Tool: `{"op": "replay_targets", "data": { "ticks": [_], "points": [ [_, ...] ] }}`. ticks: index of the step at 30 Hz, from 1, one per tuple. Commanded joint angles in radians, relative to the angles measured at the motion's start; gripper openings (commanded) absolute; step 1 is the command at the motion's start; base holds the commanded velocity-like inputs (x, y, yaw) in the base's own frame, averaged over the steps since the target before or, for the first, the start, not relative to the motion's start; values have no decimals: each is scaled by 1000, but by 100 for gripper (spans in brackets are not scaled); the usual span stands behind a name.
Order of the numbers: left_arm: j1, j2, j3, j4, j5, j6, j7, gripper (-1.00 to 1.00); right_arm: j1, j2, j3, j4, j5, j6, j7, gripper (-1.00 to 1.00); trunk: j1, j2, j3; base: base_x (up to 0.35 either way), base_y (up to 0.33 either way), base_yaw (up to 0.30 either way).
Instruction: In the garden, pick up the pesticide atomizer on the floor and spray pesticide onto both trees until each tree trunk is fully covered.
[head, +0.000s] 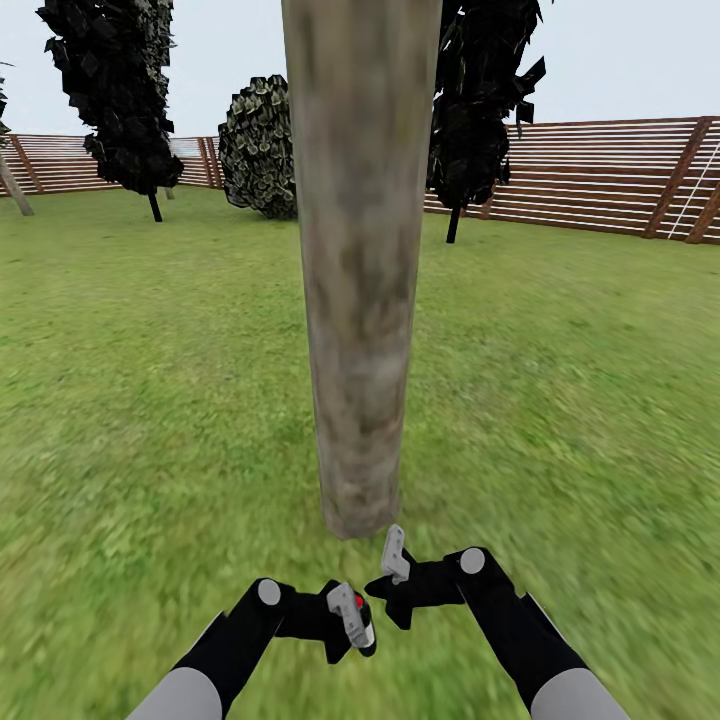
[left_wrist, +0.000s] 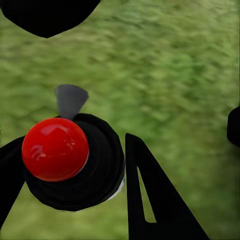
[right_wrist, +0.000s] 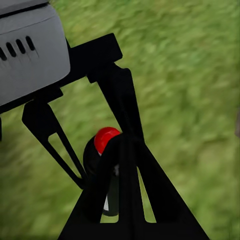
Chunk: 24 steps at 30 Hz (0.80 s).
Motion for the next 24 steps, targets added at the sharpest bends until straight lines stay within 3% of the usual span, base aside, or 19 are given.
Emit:
{"op": "replay_targets", "data": {
  "ticks": [1,22,24],
  "points": [
    [0,0,0,1,1,-1,0,-100,0,0,0,0,0,0,0,-100,0,0,0,0,0,0],
    [-2,-4,1,0,4,-1,-5,-100,0,0,0,0,0,0,0,-100,0,0,0,0,0,0],
    [-2,-3,0,0,25,-2,-5,-100,0,0,0,0,0,0,0,-100,0,0,0,0,0,0]
  ]
}}
